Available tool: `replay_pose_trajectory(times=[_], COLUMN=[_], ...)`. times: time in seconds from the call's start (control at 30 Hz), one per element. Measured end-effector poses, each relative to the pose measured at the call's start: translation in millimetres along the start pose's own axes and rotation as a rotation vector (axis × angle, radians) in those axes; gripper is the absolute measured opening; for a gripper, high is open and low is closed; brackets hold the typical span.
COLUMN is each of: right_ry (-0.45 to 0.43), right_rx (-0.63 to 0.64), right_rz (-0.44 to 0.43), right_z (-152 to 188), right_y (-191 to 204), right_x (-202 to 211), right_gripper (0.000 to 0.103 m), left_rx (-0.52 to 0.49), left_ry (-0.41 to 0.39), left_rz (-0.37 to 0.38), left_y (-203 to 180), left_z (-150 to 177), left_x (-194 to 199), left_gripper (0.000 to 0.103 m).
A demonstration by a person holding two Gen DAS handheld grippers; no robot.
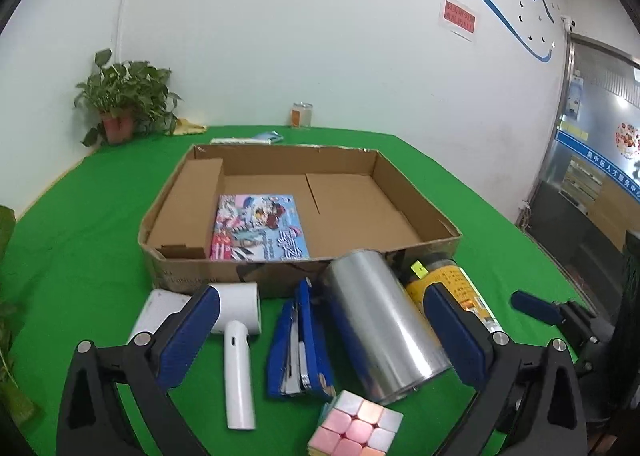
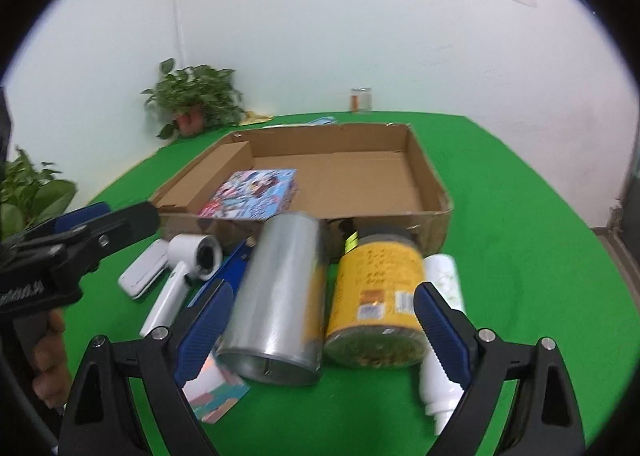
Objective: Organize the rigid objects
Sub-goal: 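Close the left gripper around the silver canister and lift it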
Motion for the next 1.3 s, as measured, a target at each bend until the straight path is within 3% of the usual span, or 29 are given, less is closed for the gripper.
replay_pose_trajectory(times=[0.23,0.4,0.53,0.7,0.87,1.07,1.17,1.3], right_ry=[0.078,0.123,0.199,0.186,0.190,0.182,0.137,0.164], right_rx=[-0.036,-0.050,-0.063,-0.037,0.027,0.194,0.124,-0.128], right_rz=[-0.192,-0.177,-0.145,-0.122,-0.140,-0.121,-0.183,-0.240], right_z=[25.5,25.0,36.6,42.4,61.7,82.4,79.4,75.4], right_y=[24.9,33.2,35.2,36.7,35.4,43.6,37.6,-3.8], right_x=[-10.8,-26.4,-43.6,-32.4,-4.5,29.1,42.6,35.9], right_gripper=[0.092,0.090,0.076,0.075,0.075,0.076,0.076,0.076], left_rx=[0.059,0.058,0.069,0.092,0.086,0.087,0.082,0.078], left_ry=[0.110,0.155,0.170,0.227,0.381,0.524,0.565,0.596], left_rz=[0.083,0.136,0.149,0.212,0.304,0.328,0.296,0.266], left_y=[3.7,1.4,1.5,-5.8,-29.8,-52.8,-56.0,-56.8], left_z=[23.0,28.8,25.9,27.1,46.6,74.1,82.0,87.6], left_x=[-1.3,0.4,3.6,-2.4,-19.9,-44.6,-57.0,-72.6], left_gripper=[0.103,0.103,0.102,0.102,0.102,0.100,0.099,0.097])
Point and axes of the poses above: each gripper's, at about its wrist camera, not at the fingertips, and x roughly against the way its jaws point, y to its left, z to its underside, the point moved 6 cm from there along -x, roughly the way its jaws point, and after that the axes turned 9 degrees about x, right-handed, at the moved point
